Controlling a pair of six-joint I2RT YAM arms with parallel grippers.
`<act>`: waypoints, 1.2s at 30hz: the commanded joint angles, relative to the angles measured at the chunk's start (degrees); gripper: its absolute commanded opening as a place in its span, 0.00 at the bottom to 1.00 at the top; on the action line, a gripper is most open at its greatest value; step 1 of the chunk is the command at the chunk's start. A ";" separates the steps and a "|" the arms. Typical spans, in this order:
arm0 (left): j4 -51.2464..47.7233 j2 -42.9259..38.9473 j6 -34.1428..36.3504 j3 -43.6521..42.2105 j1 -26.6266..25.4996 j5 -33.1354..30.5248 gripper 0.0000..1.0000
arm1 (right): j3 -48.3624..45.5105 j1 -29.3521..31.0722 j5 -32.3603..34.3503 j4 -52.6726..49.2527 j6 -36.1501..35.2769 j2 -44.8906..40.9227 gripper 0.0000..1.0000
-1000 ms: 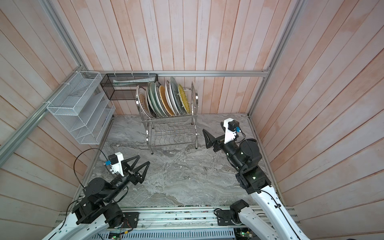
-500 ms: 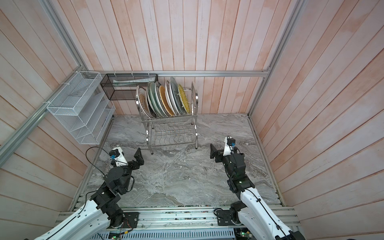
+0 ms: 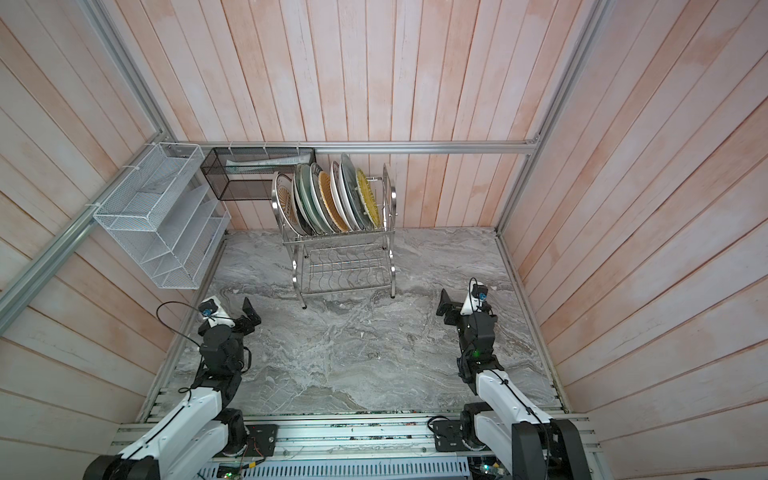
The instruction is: Load the plates into the dish rack
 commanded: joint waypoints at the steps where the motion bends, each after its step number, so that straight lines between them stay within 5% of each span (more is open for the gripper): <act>1: 16.39 6.55 5.52 -2.71 0.47 3.04 1.00 | 0.65 -0.42 0.21 4.62 -3.57 0.64 0.98; 7: 33.79 18.77 11.49 -2.73 0.81 6.80 1.00 | -1.54 -2.22 3.27 11.45 -6.41 4.59 0.98; 10: 30.03 20.93 9.60 0.62 1.62 10.90 1.00 | -2.01 -3.88 2.56 15.08 -5.68 9.01 0.98; 14: 51.43 36.63 7.30 -2.05 3.85 13.27 1.00 | -2.45 -5.01 1.77 19.19 -6.61 13.88 0.98; 18: 39.26 33.86 7.29 2.18 4.19 13.52 1.00 | -1.61 -5.43 0.04 20.45 -9.70 15.93 0.98; 27: 35.75 34.77 7.23 4.71 4.23 15.20 1.00 | -3.76 -8.03 -1.06 35.89 -9.16 26.75 0.98; 36: 30.53 35.27 7.28 7.76 4.21 14.31 1.00 | 1.00 -8.47 -3.81 28.98 -9.41 29.09 0.98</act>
